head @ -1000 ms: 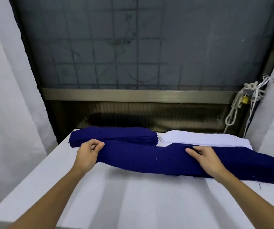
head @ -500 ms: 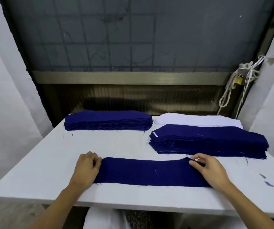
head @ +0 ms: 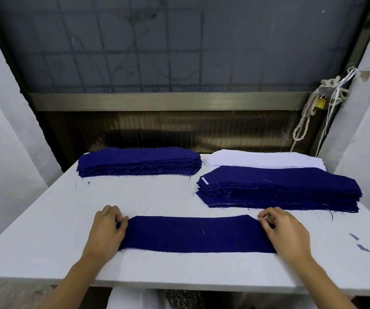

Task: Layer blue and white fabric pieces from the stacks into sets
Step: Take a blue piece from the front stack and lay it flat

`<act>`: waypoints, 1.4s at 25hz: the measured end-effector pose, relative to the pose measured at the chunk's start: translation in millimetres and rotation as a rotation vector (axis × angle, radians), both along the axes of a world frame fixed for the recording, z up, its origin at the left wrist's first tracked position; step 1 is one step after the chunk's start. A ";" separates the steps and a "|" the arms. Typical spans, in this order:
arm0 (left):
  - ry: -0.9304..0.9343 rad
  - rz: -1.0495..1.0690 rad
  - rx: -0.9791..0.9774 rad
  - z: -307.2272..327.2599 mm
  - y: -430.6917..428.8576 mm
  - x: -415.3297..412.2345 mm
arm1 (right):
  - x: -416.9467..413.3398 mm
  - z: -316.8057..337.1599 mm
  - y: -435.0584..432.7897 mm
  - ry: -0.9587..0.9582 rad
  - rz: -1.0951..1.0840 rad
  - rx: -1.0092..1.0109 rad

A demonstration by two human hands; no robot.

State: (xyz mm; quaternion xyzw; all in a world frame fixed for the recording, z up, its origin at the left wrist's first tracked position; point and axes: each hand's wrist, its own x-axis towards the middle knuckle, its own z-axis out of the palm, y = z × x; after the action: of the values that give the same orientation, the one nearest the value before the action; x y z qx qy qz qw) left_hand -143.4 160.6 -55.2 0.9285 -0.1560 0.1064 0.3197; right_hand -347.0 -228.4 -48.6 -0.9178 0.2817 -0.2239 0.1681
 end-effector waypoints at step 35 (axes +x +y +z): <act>0.252 -0.248 0.220 68.3 -373.9 155.0 | 233.6 39.0 -164.8 0.268 0.067 0.005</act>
State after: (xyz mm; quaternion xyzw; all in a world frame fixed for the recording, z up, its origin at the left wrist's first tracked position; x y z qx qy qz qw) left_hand 11.5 -213.3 13.1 0.9375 -0.2388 -0.0683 0.2438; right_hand -113.5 -393.2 -9.6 -0.9479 0.2714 -0.0928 0.1387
